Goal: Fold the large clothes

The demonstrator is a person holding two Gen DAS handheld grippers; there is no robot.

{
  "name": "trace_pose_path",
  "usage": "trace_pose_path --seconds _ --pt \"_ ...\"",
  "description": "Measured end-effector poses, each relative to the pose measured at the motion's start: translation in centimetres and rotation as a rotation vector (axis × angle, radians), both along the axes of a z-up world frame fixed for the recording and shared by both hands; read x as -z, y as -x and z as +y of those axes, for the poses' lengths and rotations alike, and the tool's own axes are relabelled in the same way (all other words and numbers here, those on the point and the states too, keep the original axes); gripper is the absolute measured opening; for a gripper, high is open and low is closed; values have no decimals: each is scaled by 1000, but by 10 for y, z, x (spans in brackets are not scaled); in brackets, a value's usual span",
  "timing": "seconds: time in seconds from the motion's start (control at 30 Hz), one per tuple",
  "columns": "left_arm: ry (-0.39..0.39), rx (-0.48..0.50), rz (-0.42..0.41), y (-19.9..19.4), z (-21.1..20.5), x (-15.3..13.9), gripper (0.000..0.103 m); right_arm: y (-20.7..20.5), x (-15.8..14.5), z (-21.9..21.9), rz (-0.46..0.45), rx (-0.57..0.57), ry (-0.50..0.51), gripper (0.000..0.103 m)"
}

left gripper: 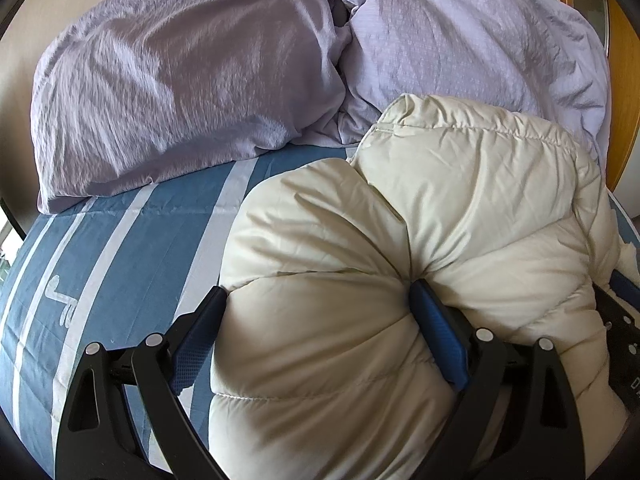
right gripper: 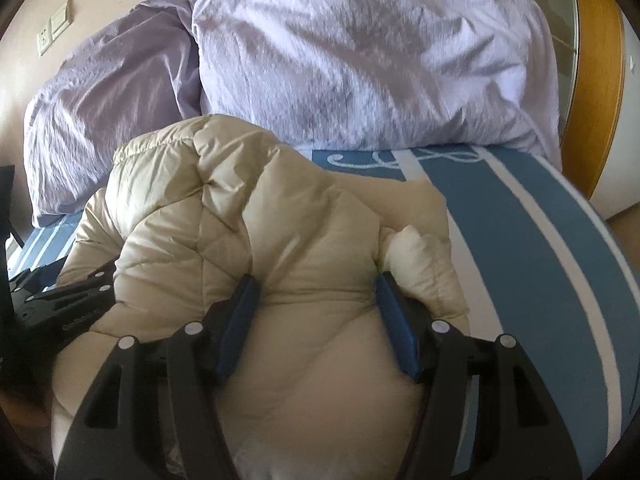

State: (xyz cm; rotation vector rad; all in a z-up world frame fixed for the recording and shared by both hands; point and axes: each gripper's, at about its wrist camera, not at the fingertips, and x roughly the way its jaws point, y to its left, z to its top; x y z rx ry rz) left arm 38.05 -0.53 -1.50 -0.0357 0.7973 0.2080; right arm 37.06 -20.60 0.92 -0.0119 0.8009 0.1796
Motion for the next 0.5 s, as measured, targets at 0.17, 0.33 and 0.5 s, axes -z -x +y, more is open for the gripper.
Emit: trace_pose_path --seconds 0.17,0.33,0.5 --pt "-6 -5 -2 0 0 0 94 -2 1 0 18 -2 -7 62" --pt "-6 -11 -1 -1 1 1 94 -6 2 0 35 -2 -10 62" --pt "-8 -18 2 1 2 1 96 -8 0 1 46 -7 -5 63"
